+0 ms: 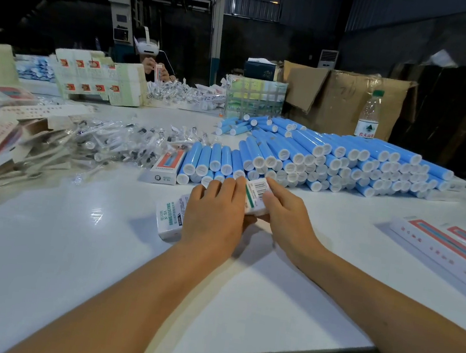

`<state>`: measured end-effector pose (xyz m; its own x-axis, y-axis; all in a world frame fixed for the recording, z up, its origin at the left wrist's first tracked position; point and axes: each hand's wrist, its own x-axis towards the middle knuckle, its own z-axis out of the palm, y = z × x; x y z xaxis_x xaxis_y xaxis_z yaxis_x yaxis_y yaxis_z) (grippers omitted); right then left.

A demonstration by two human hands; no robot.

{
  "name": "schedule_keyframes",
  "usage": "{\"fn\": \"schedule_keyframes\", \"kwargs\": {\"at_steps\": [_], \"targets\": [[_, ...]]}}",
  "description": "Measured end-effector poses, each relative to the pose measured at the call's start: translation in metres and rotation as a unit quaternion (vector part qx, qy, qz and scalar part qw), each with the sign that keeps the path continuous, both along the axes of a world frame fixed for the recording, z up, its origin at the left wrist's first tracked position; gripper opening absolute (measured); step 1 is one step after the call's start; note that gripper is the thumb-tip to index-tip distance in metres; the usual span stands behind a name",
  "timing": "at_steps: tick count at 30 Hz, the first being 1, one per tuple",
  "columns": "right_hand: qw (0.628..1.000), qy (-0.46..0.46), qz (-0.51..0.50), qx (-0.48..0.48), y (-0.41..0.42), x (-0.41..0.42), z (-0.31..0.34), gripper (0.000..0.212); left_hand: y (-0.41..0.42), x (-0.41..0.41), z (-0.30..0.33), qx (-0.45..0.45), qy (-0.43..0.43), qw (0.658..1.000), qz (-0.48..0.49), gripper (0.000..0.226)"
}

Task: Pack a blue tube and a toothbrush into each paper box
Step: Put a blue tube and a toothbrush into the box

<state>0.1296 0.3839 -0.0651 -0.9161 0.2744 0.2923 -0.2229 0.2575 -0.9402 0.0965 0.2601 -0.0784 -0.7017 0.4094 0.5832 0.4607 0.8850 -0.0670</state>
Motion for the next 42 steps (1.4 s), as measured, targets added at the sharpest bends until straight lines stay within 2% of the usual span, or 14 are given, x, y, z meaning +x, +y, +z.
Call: {"fn": "schedule_keyframes", "kwargs": {"at_steps": [4, 9, 16, 20, 23, 25, 27, 29, 31, 33, 35, 37, 40, 42], "targets": [[0.997, 0.038, -0.061, 0.016, 0.004, 0.001, 0.000, 0.004, -0.005, -0.002, 0.003, 0.019, -0.001, 1.000, 0.020, 0.070], [0.991, 0.061, -0.110, 0.036, 0.004, -0.002, -0.003, 0.015, -0.004, -0.001, 0.004, 0.016, -0.012, 1.000, 0.017, 0.070], [0.989, 0.069, -0.100, 0.082, 0.005, -0.001, -0.002, 0.018, -0.001, -0.002, 0.004, -0.009, -0.003, 1.000, 0.030, 0.069], [0.992, 0.096, -0.065, 0.051, 0.003, 0.002, 0.002, 0.020, -0.005, -0.004, 0.014, 0.046, -0.003, 0.999, 0.027, 0.065], [0.991, 0.129, -0.038, 0.027, 0.000, 0.004, 0.003, 0.020, -0.011, -0.002, 0.028, 0.172, 0.006, 0.985, -0.031, 0.061], [0.990, 0.140, -0.028, 0.020, 0.001, 0.005, 0.002, 0.023, -0.014, 0.003, 0.038, 0.342, -0.031, 0.926, -0.156, 0.045], [0.991, 0.132, -0.007, 0.032, 0.001, 0.005, 0.000, 0.026, -0.015, 0.008, 0.046, 0.533, -0.132, 0.795, -0.260, 0.023], [0.991, 0.109, 0.028, 0.074, 0.000, 0.005, -0.003, 0.041, -0.014, 0.008, 0.050, 0.673, -0.268, 0.637, -0.264, 0.018], [0.987, 0.078, 0.064, 0.128, -0.004, 0.005, -0.006, 0.058, -0.012, 0.004, 0.047, 0.749, -0.367, 0.485, -0.262, 0.026], [0.974, 0.067, 0.077, 0.204, -0.007, 0.004, -0.009, 0.068, -0.011, 0.001, 0.045, 0.781, -0.420, 0.389, -0.248, 0.034], [0.956, 0.067, 0.069, 0.278, -0.008, 0.003, -0.011, 0.073, -0.011, -0.001, 0.041, 0.794, -0.448, 0.343, -0.227, 0.038], [0.948, 0.067, 0.066, 0.305, -0.008, 0.003, -0.011, 0.071, -0.012, -0.002, 0.038, 0.800, -0.462, 0.321, -0.210, 0.039], [0.947, 0.057, 0.067, 0.310, -0.008, 0.002, -0.011, 0.067, -0.013, -0.003, 0.037, 0.799, -0.469, 0.322, -0.194, 0.036], [0.947, 0.051, 0.067, 0.311, -0.007, 0.001, -0.012, 0.066, -0.014, -0.003, 0.036, 0.800, -0.456, 0.347, -0.176, 0.034]]}}
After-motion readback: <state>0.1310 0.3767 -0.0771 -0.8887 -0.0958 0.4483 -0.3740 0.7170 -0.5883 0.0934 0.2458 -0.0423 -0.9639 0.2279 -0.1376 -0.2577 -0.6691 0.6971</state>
